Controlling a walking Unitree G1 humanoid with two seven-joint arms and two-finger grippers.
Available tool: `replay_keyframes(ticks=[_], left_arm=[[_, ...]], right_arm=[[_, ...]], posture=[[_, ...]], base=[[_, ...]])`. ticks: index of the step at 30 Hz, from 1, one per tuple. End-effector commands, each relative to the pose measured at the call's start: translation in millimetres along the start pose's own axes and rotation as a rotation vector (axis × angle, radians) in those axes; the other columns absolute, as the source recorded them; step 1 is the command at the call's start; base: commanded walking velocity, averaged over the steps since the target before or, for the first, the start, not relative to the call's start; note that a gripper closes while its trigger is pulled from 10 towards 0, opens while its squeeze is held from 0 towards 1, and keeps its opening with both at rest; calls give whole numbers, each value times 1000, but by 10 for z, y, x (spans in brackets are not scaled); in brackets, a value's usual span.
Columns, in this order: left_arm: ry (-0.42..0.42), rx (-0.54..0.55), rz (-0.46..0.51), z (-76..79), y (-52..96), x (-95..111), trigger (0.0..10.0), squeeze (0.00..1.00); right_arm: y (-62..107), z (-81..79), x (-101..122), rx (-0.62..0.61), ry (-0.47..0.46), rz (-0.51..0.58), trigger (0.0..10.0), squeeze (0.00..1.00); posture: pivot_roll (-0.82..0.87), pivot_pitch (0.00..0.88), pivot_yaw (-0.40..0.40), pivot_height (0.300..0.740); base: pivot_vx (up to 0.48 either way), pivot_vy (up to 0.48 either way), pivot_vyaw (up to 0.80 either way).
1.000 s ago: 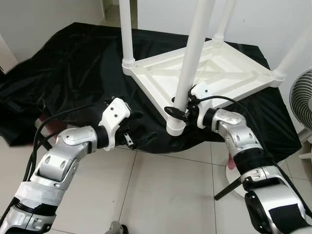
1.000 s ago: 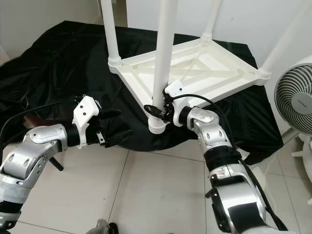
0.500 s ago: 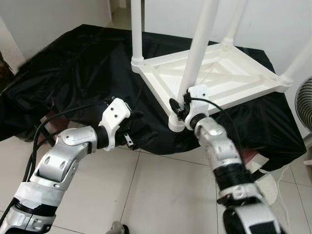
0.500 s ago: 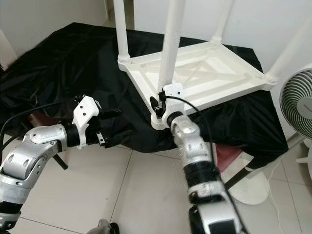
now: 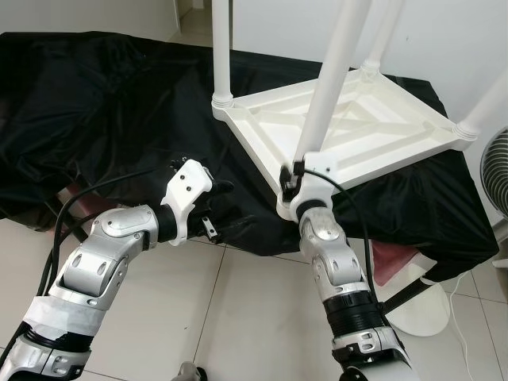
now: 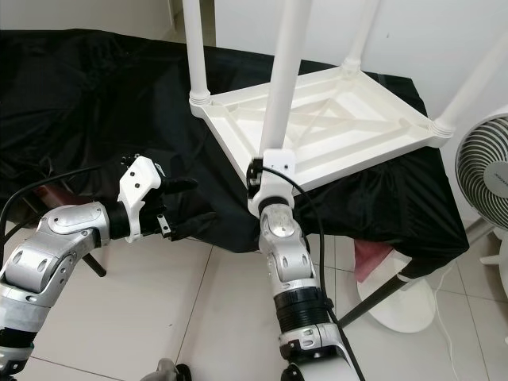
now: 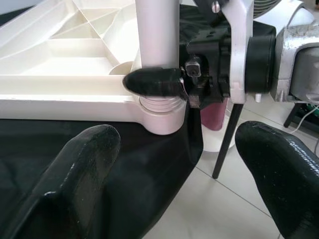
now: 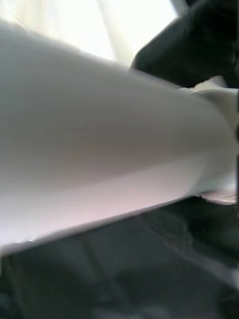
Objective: Building children table
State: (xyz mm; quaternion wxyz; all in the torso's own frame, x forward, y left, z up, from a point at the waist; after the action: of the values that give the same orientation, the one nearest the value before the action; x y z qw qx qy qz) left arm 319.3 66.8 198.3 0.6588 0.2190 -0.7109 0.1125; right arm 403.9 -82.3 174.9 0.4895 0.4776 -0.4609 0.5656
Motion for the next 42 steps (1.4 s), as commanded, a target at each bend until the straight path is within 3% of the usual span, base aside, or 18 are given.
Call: replay_keyframes(ticks=[1, 3, 4, 5, 7, 9, 12, 15, 17, 24, 25, 27, 28, 33, 36, 38, 41, 42], left_arm=[[3, -39, -9, 48, 0, -13, 10000, 0], [3, -39, -9, 48, 0, -13, 10000, 0], [3, -38, -9, 49, 0, -11, 10000, 0], [4, -38, -8, 48, 0, -8, 10000, 0], [4, -38, -8, 48, 0, -8, 10000, 0], [4, -37, -7, 48, 0, -5, 10000, 0], [4, -37, -8, 47, 4, -2, 10000, 0], [4, -37, -8, 47, 4, -2, 10000, 0], [3, -35, -8, 42, 7, 1, 10000, 0], [3, -35, -9, 38, 9, 3, 10000, 0], [4, -35, -7, 40, 7, 7, 10000, 0], [4, -35, -7, 40, 7, 7, 10000, 0], [4, -35, -7, 41, 6, 7, 10000, 0], [6, -36, -7, 44, 5, 6, 10000, 0], [8, -37, -6, 50, 6, 5, 10000, 0], [10, -37, -6, 59, 6, -1, 10000, 0], [12, -37, -6, 62, 6, -4, 10000, 0], [13, -37, -6, 63, 7, -6, 10000, 0]], right_arm=[[3, -167, 90, 132, -2, 42, 10000, 1000], [3, -167, 90, 132, -2, 42, 10000, 1000], [38, -307, 231, 273, 19, 102, 10000, 0], [64, -366, 333, 412, 97, 158, 10000, 0], [64, -366, 333, 412, 97, 158, 10000, 0], [75, -336, 399, 508, 211, 201, 10000, 0], [23, -237, 407, 590, 306, 202, 10000, 0], [23, -237, 407, 590, 306, 202, 10000, 0], [9, -199, 402, 686, 378, 192, 10000, 0], [30, -219, 329, 794, 380, 148, 10000, 0], [-7, -209, 288, 829, 325, 113, 1647, 0], [-7, -209, 288, 829, 325, 113, 1647, 0], [-23, -201, 288, 832, 311, 109, 0, 0], [-50, -185, 285, 814, 301, 105, 0, 0], [-131, -124, 226, 724, 295, 73, 0, 0], [-213, -49, 129, 540, 245, 20, 0, 0], [-232, -1, 61, 424, 204, -17, 0, 0], [-230, 72, 4, 296, 154, -44, 0, 0]], posture=[[-6, 139, 11, 740], [-6, 139, 11, 740], [-5, 139, 9, 740], [-4, 141, 8, 740], [-4, 141, 8, 740], [-4, 141, 8, 740], [0, 142, 10, 740], [0, 142, 10, 740], [3, 142, 13, 740], [4, 144, 15, 740], [5, 144, 16, 740], [5, 144, 16, 740], [5, 144, 16, 740], [5, 144, 16, 740], [3, 143, 12, 740], [3, 144, 8, 740], [3, 144, 8, 740], [1, 141, 5, 740]], base=[[0, 0, 0], [0, 0, 0], [0, 0, 0], [0, 0, 0], [0, 0, 0], [0, 0, 0], [0, 0, 0], [0, 0, 0], [0, 0, 0], [0, 0, 0], [0, 0, 0], [0, 0, 0], [0, 0, 0], [0, 0, 0], [0, 0, 0], [0, 0, 0], [0, 0, 0], [0, 0, 0]])
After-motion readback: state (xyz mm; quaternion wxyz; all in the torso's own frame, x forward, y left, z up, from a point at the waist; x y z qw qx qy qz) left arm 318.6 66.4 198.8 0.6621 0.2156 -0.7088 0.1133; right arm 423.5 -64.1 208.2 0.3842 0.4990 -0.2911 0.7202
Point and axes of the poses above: a point about 5 cm out from each wrist's last joint towards the gripper, its own y axis pointing back from the gripper into the wrist, its own x axis along the axis of the wrist's last joint, z = x × y, the point moved 6 cm from there along -y, pointing out of the wrist towards the gripper, and after that the axes turned 9 degrees about y, right-handed, at the moved point
